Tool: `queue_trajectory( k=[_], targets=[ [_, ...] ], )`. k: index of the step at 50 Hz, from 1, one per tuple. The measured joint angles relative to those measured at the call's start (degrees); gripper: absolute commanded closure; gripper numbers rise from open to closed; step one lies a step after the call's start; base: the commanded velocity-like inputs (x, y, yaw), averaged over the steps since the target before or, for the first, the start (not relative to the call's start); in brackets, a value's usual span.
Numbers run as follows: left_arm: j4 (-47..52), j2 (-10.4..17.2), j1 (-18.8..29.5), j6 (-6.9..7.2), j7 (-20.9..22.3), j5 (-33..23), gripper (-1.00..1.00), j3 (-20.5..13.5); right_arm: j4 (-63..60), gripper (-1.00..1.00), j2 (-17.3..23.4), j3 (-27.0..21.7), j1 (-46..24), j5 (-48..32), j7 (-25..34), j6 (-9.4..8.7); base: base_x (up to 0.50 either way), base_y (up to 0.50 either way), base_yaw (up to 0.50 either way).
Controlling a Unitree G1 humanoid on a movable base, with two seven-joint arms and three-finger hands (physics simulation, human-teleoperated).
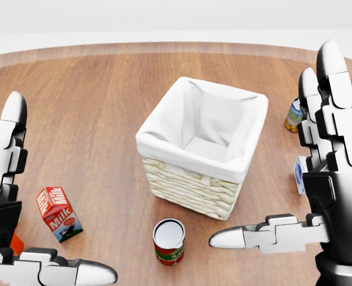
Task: Pick the milk and place it in the basket.
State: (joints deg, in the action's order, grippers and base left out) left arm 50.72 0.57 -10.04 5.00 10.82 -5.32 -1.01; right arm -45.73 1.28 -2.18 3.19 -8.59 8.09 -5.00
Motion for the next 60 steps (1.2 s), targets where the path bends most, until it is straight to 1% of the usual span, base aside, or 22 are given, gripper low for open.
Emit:
queue_trajectory(
  k=[15,30,38,48,53,57,60],
  targets=[
    [-0.6,0.0,-0.4,0.0,0.0,0.1,-1.0,0.0,-0.2,-1.0,0.0,-0.1,0.1,0.5,0.1,0.0,0.27,-0.01,0.0],
    [-1.1,0.0,-0.8,0.0,0.0,0.1,-1.0,0.1,-0.5,-1.0,0.0,-0.3,0.3,0.9,0.1,0.0,0.26,-0.15,0.0],
    [-1.3,-0.1,-0.9,0.0,0.0,0.2,-1.0,0.0,-0.5,-1.0,0.0,-0.2,0.4,0.8,0.1,0.0,0.17,0.0,0.0],
    [-3.0,0.0,-0.1,0.0,-0.5,-0.4,-1.0,-0.4,-0.6,-1.0,-0.1,0.2,0.5,0.2,-0.1,0.0,0.0,0.0,0.0],
    [-5.6,0.3,1.4,0.0,-0.8,-0.9,-1.0,-1.4,-0.6,-1.0,-0.1,0.2,0.5,0.0,-0.1,0.0,0.0,0.0,0.0],
    [-8.3,1.0,3.3,0.0,-0.5,-0.7,-1.0,-3.0,-0.7,-1.0,-0.1,0.2,0.4,0.0,-0.2,0.0,0.0,0.0,0.0],
    [-11.4,2.0,5.1,-0.1,-0.5,-1.6,-1.0,-4.5,-0.8,-1.0,-0.1,0.1,0.3,0.0,-0.2,0.0,0.0,0.0,0.0]
  ],
)
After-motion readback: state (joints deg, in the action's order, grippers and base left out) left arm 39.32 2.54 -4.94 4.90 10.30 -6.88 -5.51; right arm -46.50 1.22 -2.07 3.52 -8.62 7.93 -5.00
